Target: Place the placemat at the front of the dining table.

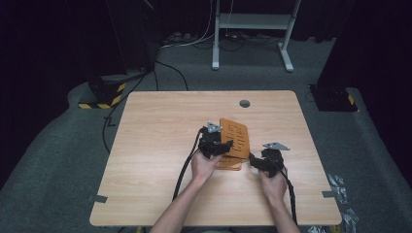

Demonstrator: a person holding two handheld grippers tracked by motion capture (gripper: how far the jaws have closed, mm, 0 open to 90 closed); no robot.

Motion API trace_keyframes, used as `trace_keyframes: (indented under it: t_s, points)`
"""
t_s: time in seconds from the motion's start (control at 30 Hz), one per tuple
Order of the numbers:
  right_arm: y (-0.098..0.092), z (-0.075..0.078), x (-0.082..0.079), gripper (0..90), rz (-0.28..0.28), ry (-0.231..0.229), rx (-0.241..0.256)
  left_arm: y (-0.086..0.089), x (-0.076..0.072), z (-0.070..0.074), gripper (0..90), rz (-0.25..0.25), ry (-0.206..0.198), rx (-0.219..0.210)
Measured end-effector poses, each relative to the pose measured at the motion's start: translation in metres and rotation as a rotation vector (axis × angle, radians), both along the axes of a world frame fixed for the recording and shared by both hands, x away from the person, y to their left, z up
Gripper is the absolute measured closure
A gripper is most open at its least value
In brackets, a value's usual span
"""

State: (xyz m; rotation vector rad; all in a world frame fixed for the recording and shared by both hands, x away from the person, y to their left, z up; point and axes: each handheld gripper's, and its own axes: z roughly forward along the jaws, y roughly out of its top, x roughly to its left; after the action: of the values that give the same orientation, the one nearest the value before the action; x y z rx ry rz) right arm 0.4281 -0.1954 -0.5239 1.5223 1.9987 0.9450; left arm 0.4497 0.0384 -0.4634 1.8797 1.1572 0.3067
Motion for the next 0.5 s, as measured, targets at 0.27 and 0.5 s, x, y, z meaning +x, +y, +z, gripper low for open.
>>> trace_keyframes:
  t_s: [0.27,0.5]
  points:
    - [0.009,0.0,-0.001,29.9,-0.002,0.004,-0.075,-0.007,0.001,-0.001,51.2,-0.019,0.006,0.004]
    - [0.01,0.0,-0.001,29.8,0.007,0.005,-0.07,-0.012,0.004,-0.006,50.0,-0.007,0.013,0.014]
